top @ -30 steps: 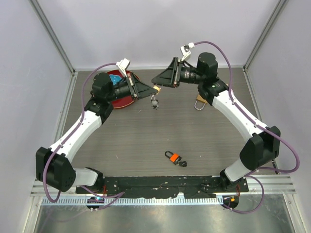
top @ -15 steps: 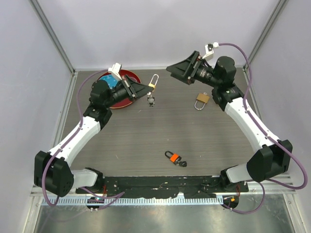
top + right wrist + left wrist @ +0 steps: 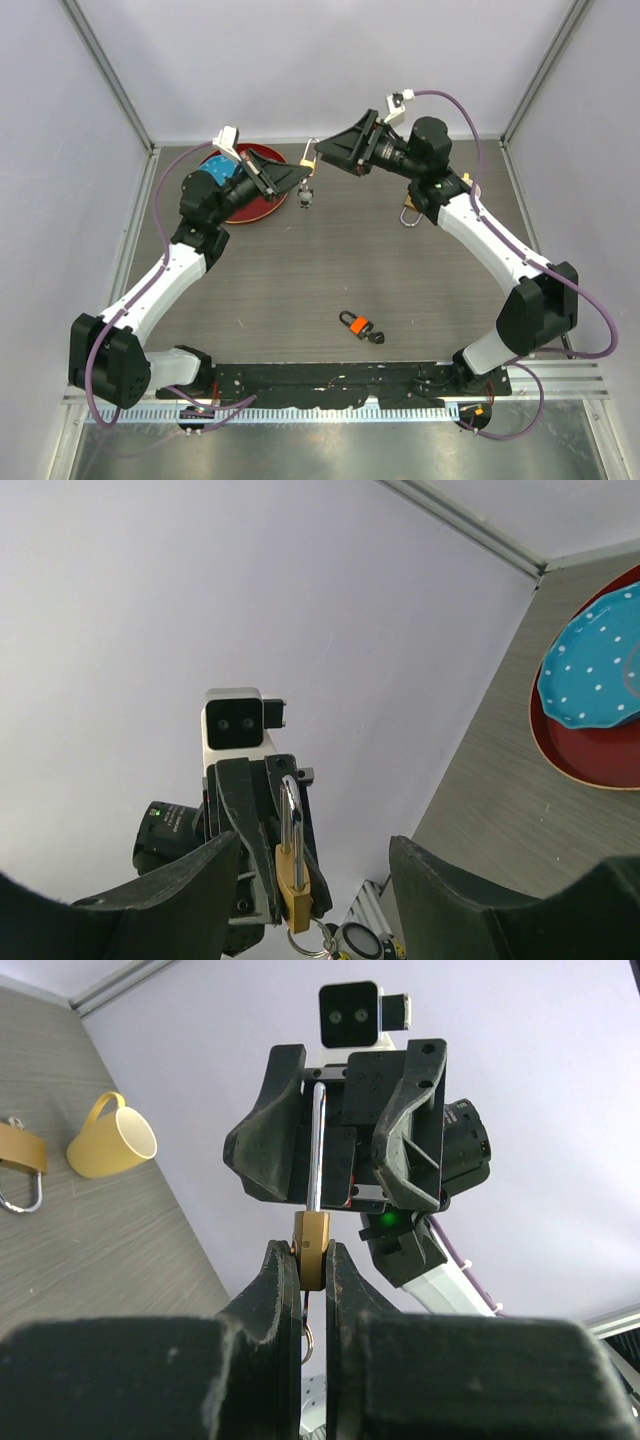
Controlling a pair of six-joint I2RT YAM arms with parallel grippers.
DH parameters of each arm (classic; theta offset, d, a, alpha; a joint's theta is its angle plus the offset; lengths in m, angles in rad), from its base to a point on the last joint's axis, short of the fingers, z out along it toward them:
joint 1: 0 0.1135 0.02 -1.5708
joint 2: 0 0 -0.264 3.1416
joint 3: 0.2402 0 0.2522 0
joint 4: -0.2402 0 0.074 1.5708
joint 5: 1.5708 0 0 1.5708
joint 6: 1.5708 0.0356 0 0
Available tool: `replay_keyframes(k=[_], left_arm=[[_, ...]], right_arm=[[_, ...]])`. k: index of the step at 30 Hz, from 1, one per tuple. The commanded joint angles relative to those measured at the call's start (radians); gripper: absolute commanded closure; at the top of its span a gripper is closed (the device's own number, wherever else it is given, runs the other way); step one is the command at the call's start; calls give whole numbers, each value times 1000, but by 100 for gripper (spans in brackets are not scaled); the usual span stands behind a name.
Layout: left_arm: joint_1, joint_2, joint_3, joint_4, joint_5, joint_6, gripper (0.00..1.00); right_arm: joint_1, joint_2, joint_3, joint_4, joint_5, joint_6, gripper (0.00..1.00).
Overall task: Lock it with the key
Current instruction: Lock the lock.
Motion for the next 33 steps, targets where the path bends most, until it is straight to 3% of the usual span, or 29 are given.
replay_keyframes(k=[1, 5, 15, 24, 27, 33], left_arm=[[5, -27, 8, 112, -21, -33, 100], [5, -32, -2, 116, -19, -40, 100], [6, -37, -25, 124, -30, -45, 100], [6, -20, -16, 133, -12, -51, 100], [6, -21, -26, 119, -4, -47, 100], [6, -53, -13, 32, -18, 25, 97]], right_arm=[[27, 35, 103, 78, 14, 14, 35], [47, 67, 142, 90, 16, 20, 40], [74, 87, 150, 101, -9, 32, 72], [80, 101, 150, 98, -32, 27, 78], [80, 118, 154, 110, -47, 55, 98], [80, 113, 171, 76, -53, 15, 98]])
